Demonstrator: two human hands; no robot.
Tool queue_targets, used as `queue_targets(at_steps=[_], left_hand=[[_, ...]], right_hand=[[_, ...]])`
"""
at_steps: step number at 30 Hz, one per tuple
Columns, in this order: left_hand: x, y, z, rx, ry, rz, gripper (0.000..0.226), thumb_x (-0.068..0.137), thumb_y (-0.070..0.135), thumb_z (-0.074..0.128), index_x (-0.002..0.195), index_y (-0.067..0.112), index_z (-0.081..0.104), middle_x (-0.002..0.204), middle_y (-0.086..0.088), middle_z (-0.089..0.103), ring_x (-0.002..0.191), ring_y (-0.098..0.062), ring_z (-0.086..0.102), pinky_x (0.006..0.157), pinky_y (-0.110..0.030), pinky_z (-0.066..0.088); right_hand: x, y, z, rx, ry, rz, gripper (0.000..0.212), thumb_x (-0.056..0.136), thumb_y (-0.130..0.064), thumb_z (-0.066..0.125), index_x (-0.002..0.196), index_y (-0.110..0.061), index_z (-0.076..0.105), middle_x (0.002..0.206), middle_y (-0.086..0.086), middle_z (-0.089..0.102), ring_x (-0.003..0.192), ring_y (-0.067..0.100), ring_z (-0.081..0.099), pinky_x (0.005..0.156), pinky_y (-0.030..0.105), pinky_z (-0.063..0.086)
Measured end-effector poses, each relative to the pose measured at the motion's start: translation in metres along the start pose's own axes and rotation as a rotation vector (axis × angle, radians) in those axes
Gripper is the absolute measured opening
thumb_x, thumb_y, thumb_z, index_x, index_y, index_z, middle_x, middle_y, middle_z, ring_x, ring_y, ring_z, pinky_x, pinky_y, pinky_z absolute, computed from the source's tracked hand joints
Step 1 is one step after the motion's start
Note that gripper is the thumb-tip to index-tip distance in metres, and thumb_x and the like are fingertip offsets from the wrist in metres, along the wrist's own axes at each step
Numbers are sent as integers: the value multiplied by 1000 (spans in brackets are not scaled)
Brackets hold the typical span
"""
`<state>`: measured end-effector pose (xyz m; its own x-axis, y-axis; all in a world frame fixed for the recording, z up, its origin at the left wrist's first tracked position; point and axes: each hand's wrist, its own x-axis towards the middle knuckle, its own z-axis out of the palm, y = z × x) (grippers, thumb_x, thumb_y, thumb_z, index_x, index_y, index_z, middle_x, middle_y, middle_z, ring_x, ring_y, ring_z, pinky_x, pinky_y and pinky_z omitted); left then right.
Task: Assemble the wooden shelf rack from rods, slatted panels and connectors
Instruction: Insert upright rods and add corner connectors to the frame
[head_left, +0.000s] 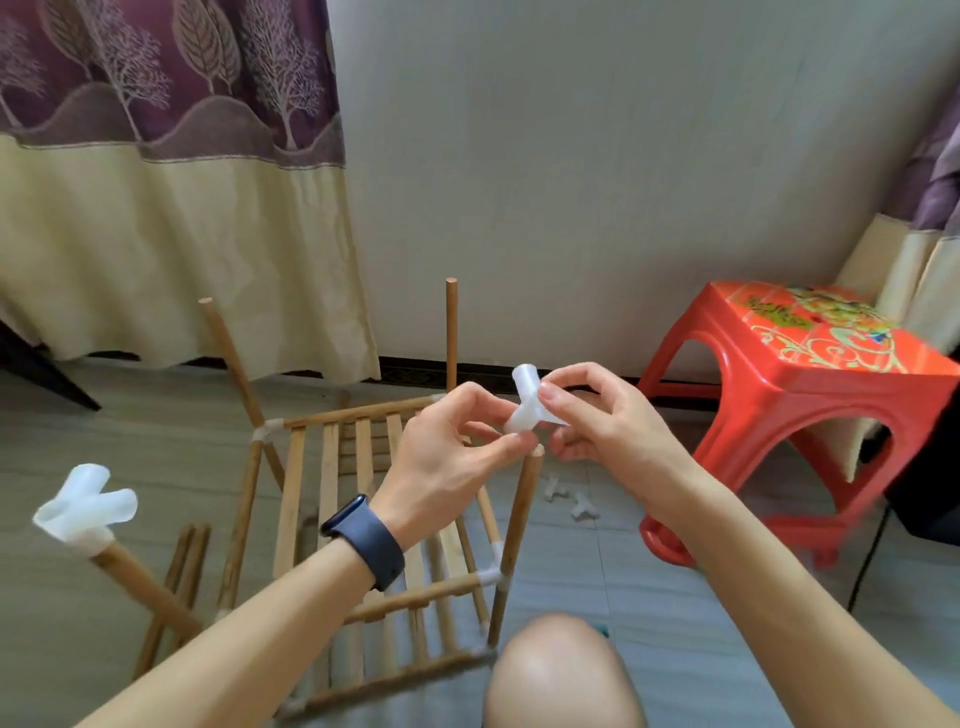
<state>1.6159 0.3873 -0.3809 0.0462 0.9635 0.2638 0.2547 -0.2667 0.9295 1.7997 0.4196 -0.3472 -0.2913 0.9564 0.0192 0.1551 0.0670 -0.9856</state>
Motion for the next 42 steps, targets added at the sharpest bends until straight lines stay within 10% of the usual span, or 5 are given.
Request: queue_targets(at_steps=[6, 19, 25, 42], left_hand=[[-10, -2, 20, 73, 41, -20, 28, 77, 39, 85, 90, 24, 65, 90, 15, 73, 85, -3, 69, 69, -19, 54], [-15, -21, 20, 140, 41, -77, 18, 81, 32, 81, 94, 28, 69, 92, 16, 71, 87, -5, 68, 78, -35, 60], [-18, -19, 18, -25, 27, -60, 53, 78, 48, 76, 124, 30, 55, 100, 2, 74, 92, -18, 72, 83, -42, 60], [-11, 8, 19, 46, 105, -97, 42, 83, 51, 72, 91, 10, 63, 85, 4, 76, 78, -12, 74, 73, -39, 61]], right_hand=[[-12, 11, -1, 91, 76, -99, 26, 83, -30, 76, 101, -12, 71, 81, 1, 74, 72, 15, 67, 81, 37, 59], [3, 28, -11, 5, -109, -41, 35, 98, -34, 60, 130, -21, 66, 110, 1, 76, 104, 26, 71, 101, 50, 52], [5, 31, -12, -32, -187, -63, 36, 101, -36, 54, 135, -27, 63, 95, -5, 76, 95, 16, 71, 88, 30, 55], [-13, 68, -16, -107, -285, -82, 36, 94, -41, 57, 123, -24, 71, 112, -10, 75, 103, 9, 71, 85, 24, 54]])
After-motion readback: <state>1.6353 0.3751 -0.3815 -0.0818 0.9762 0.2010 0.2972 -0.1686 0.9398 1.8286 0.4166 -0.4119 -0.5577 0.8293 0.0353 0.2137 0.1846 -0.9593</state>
